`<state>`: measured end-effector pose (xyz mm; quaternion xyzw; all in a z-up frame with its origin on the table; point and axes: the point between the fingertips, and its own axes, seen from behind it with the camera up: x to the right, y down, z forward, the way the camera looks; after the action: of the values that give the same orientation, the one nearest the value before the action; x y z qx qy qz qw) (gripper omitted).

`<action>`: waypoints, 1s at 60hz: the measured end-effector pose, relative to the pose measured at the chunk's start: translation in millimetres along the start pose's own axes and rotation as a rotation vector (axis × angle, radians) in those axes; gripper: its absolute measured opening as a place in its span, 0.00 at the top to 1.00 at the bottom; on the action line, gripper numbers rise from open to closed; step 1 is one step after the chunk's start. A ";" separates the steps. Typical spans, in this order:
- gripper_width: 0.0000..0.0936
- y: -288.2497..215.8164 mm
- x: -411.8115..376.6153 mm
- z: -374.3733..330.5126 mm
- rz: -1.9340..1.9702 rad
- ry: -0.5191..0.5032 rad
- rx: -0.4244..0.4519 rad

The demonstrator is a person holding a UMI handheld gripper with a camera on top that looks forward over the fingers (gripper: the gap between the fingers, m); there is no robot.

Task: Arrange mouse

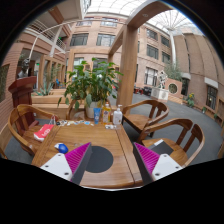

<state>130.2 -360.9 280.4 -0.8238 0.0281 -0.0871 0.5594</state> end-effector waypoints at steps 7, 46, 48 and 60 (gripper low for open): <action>0.09 37.3 -7.2 13.4 -0.009 -0.006 -0.067; 0.09 190.3 -235.8 157.3 -0.107 -0.312 -0.299; 0.08 187.5 -247.6 168.1 -0.112 -0.319 -0.291; 0.09 180.2 -296.2 228.3 -0.157 -0.334 -0.282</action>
<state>-111.9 -176.2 -1.8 -0.8966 -0.1171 0.0118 0.4270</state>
